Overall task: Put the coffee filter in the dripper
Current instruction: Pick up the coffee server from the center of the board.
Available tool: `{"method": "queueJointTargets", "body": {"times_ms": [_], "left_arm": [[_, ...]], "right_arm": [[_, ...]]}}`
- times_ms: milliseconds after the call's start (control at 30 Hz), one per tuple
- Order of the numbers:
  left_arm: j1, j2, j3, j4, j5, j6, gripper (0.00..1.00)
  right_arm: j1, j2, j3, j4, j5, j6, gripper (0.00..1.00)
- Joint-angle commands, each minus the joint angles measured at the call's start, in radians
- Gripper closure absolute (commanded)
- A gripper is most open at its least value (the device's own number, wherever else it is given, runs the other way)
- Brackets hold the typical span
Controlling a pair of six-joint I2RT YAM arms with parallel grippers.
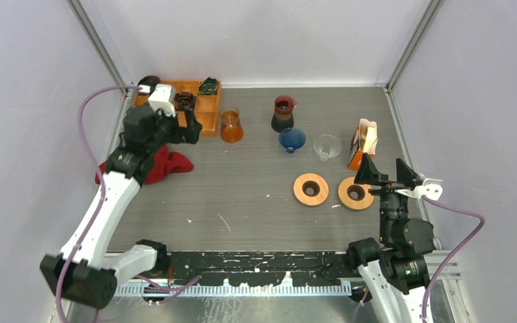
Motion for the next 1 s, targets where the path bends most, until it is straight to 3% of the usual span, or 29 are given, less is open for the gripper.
{"method": "queueJointTargets", "body": {"times_ms": [0, 233, 467, 733, 967], "left_arm": [[0.004, 0.169, 0.136, -0.069, 0.071, 0.051, 0.01], [0.004, 0.500, 0.394, -0.165, 0.121, 0.072, 0.02], [0.004, 0.716, 0.571, -0.225, 0.126, 0.118, 0.04], [0.005, 0.929, 0.795, -0.320, 0.136, 0.203, 0.12], [0.003, 1.061, 0.949, -0.358, 0.194, 0.225, 0.27]], "right_arm": [[0.007, -0.016, 0.001, 0.049, -0.017, -0.004, 0.00], [0.008, -0.012, -0.002, 0.049, -0.049, -0.012, 0.00], [0.017, 0.003, -0.002, 0.044, -0.068, -0.021, 0.00], [0.019, 0.024, -0.001, 0.043, -0.085, -0.026, 0.00], [0.030, 0.046, 0.000, 0.039, -0.097, -0.034, 0.00]]}}
